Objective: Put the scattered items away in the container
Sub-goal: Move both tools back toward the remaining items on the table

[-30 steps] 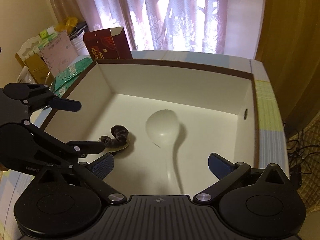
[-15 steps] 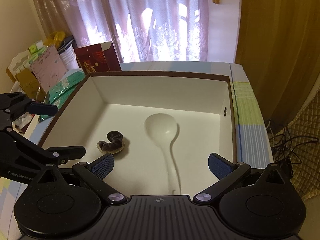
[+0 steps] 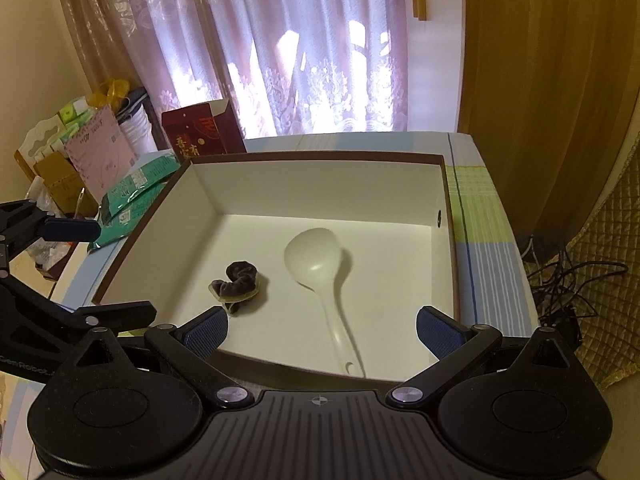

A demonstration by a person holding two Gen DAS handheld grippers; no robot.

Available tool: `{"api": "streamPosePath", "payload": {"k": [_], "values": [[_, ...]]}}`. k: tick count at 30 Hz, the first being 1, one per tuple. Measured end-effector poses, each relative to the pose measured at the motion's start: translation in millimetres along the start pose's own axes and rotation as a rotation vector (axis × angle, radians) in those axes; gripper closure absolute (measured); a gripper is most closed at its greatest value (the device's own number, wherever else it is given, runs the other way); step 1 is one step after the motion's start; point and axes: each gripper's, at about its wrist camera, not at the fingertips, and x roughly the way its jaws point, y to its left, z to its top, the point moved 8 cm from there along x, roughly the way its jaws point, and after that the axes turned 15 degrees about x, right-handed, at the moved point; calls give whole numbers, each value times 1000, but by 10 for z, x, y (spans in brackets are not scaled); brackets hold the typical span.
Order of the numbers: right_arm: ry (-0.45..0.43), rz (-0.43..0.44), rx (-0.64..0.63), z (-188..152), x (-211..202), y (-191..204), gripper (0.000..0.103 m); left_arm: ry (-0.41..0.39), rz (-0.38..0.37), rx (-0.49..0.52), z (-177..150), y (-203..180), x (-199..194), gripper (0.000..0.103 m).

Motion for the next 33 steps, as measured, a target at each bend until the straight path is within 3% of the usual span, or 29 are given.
{"api": "streamPosePath", "payload": {"k": [20,26,33], "values": [[-59,47,33,-376,-565,74,0,-63,9,-57,-429,-158,-626,6],[-69,61,7,-562,-685,98,0,-75,5,-38,-702,-279,-736,8],[-31,76,-23,-861,-694,44,0,-32,-58,-38,-1138,-510,-716,11]]}}
